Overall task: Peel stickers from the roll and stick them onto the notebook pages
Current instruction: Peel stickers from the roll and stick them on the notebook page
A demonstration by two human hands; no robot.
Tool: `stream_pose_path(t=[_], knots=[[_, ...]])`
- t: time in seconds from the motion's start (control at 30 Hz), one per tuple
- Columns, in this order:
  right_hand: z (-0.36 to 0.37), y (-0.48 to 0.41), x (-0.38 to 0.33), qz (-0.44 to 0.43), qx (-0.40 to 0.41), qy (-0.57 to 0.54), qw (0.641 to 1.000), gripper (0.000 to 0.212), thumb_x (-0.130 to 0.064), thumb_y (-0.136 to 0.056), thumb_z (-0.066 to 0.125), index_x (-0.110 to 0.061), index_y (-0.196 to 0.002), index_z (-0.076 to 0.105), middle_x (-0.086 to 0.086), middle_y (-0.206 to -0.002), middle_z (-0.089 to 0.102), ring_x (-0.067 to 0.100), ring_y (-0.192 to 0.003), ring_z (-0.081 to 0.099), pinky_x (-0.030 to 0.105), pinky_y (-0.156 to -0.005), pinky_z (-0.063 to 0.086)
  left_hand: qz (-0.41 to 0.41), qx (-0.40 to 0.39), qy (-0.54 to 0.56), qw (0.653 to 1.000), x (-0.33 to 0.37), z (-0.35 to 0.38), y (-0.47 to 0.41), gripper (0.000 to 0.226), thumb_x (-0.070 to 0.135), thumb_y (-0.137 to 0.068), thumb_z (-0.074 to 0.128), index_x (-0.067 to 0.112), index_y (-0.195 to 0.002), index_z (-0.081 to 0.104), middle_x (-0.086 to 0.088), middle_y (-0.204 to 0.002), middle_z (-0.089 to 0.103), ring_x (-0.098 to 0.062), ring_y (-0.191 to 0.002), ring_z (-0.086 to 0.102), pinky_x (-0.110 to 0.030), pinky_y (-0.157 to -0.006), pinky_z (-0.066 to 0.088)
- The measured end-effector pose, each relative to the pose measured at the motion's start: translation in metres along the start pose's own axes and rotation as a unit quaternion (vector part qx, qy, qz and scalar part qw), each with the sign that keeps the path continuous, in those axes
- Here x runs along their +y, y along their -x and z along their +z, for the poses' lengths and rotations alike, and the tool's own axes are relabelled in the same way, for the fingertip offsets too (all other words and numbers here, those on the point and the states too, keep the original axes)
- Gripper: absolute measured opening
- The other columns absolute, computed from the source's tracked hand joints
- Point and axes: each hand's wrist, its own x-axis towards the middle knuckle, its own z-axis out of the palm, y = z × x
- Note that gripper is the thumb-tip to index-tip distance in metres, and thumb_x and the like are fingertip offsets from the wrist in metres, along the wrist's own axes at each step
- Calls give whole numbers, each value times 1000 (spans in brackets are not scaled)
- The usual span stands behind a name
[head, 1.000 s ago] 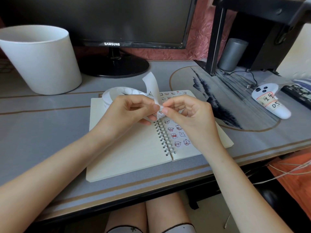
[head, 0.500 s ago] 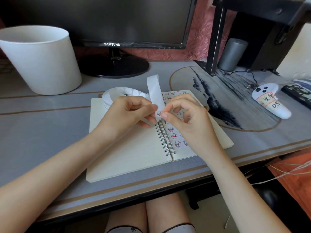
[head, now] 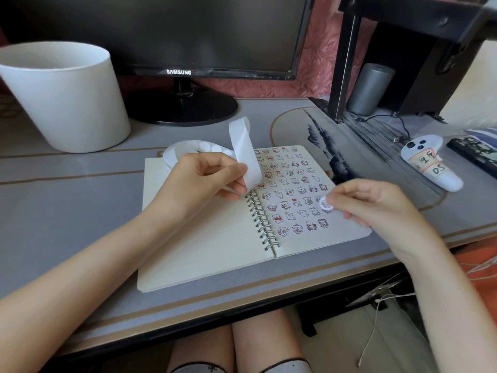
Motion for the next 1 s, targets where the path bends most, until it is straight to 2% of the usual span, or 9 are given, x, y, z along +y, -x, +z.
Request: stream_pose_path(t=[0.2,0.63,0.83,1.0], knots=[[-10,5,6,28,-5,24,999,4,-8,-79,72,-10,-78,69,-9,-56,65,-5,-45,50,4,-44,34,-2,0,-5,1000,0,0,0,19,9,-90,59,3,-73,65,-3,-61,69,-12,-61,67,-19,-61,55],[-11,6,7,21,-8,39,999,8,-4,-77,73,-10,-74,69,-7,-58,65,-5,-47,51,4,-44,34,-3,4,-9,1000,0,0,1,18,9,-90,59,0,-75,65,-2,-61,69,-12,-60,66,-19,-62,55],[-11,5,12,17,-5,49,999,7,-5,-76,74,-11,-74,70,-5,-63,67,-5,-52,53,4,-49,38,-2,2,-5,1000,1,0,1,19,9,-90,59,0,-75,65,-2,-61,68,-11,-60,66,-18,-61,54],[-12,4,16,10,-7,54,998,9,-6,-75,75,-14,-73,71,-2,-67,69,3,-61,56,6,-57,41,-2,2,-3,1000,1,0,1,18,9,-90,59,-1,-76,66,-3,-62,69,-12,-61,67,-19,-61,55]])
